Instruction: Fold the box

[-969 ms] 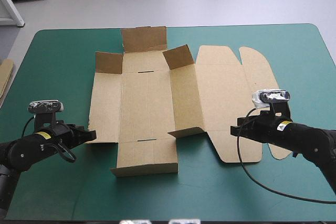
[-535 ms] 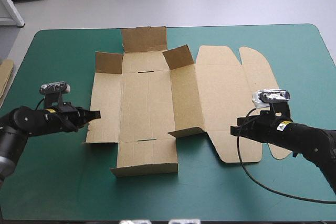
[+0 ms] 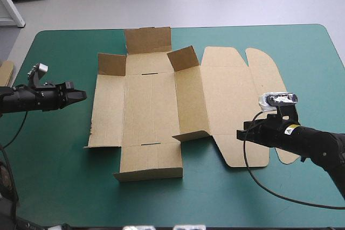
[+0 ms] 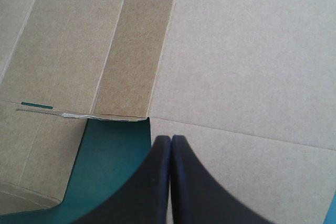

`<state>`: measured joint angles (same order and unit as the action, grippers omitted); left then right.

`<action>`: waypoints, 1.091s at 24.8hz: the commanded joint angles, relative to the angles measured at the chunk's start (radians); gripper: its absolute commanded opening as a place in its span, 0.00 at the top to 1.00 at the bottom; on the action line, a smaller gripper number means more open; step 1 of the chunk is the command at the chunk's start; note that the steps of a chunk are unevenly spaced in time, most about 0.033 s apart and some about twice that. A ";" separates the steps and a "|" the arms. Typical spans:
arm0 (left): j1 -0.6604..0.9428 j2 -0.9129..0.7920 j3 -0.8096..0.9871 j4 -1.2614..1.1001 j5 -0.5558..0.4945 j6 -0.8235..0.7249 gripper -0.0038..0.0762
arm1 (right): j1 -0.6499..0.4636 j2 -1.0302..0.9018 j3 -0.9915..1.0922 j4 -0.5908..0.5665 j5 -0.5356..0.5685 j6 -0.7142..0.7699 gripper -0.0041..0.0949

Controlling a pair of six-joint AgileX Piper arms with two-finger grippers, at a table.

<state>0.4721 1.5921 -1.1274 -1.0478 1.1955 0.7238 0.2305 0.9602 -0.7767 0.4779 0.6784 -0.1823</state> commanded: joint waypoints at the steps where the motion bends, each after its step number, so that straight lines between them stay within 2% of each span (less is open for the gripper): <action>1: 0.066 0.017 -0.030 -0.076 0.102 0.028 0.85 | -0.006 -0.010 -0.033 0.026 -0.040 -0.012 0.96; 2: 0.072 0.028 -0.030 -0.058 0.104 0.026 0.80 | -0.006 -0.010 -0.033 0.026 -0.038 -0.012 0.96; 5: 0.079 0.052 -0.026 -0.032 0.104 0.023 0.41 | -0.006 -0.010 -0.033 0.026 -0.034 -0.012 0.96; 6: 0.079 0.056 -0.026 -0.032 0.104 0.023 0.38 | -0.006 -0.010 -0.033 0.026 -0.034 -0.012 0.96; 14: 0.070 0.141 -0.014 -0.004 0.104 0.033 0.37 | -0.006 -0.010 -0.033 0.026 -0.040 -0.014 0.96; 27: -0.110 0.249 -0.014 0.088 0.104 0.056 0.37 | -0.006 -0.010 -0.033 0.029 -0.040 -0.012 0.96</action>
<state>0.3845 1.8624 -1.1228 -0.9304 1.1954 0.7743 0.2305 0.9602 -0.7767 0.4790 0.6836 -0.1832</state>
